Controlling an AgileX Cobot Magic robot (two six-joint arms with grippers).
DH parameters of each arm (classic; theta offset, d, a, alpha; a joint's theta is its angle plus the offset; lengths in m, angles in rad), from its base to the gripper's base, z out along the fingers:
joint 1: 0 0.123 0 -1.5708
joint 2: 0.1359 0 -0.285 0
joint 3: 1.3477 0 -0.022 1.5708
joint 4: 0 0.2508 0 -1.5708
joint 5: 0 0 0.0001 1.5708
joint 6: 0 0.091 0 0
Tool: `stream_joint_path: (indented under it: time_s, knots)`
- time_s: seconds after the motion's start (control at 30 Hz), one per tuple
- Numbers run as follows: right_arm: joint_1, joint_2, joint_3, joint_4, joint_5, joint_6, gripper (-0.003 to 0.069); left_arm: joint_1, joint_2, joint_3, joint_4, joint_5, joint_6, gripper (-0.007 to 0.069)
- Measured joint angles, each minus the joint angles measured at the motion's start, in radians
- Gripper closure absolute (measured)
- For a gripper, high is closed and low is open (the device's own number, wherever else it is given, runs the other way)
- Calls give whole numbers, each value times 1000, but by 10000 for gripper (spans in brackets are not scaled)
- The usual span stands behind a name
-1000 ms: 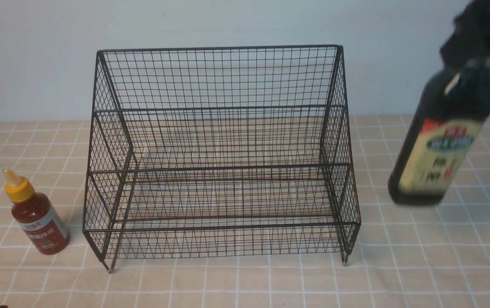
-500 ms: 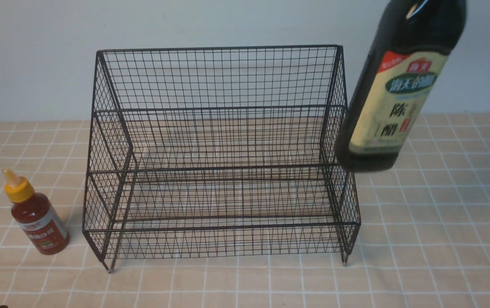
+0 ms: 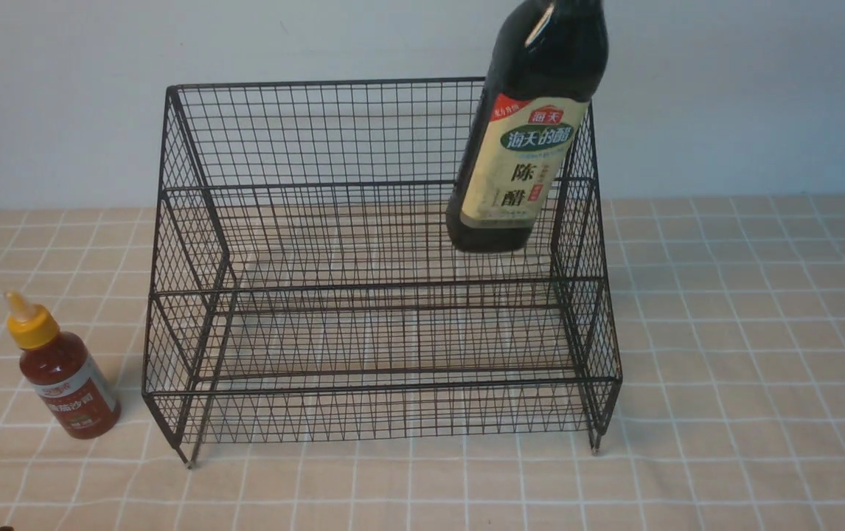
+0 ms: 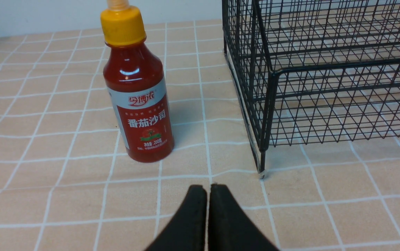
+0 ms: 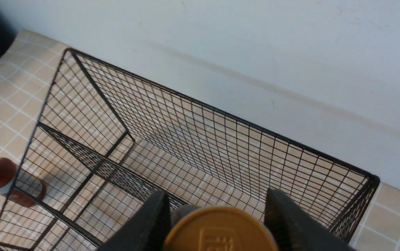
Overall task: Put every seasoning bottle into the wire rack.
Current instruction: Use the right arm to put the condiment bottle back on the shelf
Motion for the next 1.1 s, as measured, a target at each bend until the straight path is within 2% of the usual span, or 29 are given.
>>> stream_joint_path:
  time_s: [0.63,1.0,1.1]
  knots:
    - [0,168,1,-65,184,20,333,0,0,0,0,0,0,631]
    - [0,186,-9,-67,175,75,333,0,0,0,0,0,0,631]
    - [0,183,-10,-61,181,83,306,0,0,0,0,0,0,631]
